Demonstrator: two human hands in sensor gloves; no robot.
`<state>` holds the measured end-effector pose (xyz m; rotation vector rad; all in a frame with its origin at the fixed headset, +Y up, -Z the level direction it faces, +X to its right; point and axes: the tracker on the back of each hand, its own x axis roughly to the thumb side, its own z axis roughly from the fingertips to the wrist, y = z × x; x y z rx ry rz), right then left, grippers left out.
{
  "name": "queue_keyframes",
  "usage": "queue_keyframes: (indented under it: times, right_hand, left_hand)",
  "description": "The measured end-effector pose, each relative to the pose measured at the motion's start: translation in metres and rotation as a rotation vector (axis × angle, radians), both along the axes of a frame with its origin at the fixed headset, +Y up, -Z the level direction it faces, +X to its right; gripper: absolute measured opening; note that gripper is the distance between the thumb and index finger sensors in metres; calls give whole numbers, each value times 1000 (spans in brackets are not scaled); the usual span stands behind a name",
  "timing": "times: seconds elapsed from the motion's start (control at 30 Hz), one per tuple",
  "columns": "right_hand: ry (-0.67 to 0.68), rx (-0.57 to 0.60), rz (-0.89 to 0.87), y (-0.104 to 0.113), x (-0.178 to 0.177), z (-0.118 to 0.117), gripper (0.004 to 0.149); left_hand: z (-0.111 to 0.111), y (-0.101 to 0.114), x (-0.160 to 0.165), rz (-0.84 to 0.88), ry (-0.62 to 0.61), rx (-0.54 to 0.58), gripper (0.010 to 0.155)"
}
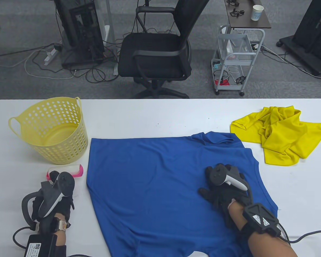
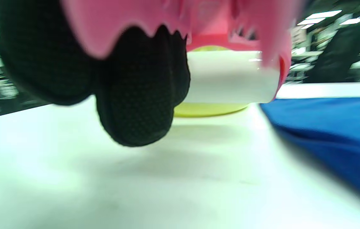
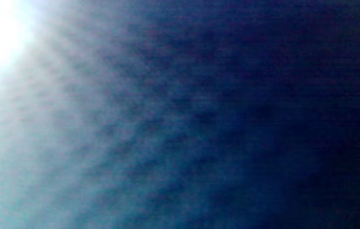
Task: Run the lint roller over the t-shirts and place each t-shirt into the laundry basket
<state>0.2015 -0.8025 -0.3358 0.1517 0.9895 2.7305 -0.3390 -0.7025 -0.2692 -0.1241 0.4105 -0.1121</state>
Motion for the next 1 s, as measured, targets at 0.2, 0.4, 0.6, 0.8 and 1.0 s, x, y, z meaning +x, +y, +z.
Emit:
queue_keyframes:
  times: [0.2, 0.4, 0.6, 0.8, 1.0]
  right_hand:
    - [12, 18, -3, 2, 0, 1, 88]
    - [69, 76, 65, 22, -5, 10, 88]
    - [76, 172, 35, 65, -4, 20, 86]
    - [43, 283, 21, 103, 16, 39, 85]
    - [-29, 339, -41, 105, 47, 63, 86]
  left_hand:
    - [-8, -25, 1, -24, 57, -214, 67]
    - [-9, -28, 10, -103, 68, -308, 71]
    - [-6, -4, 35, -178, -46, -149, 72]
    - [-1, 19, 119, -292, -481, 27, 74]
    - [-4, 19, 221, -438, -817, -73, 91]
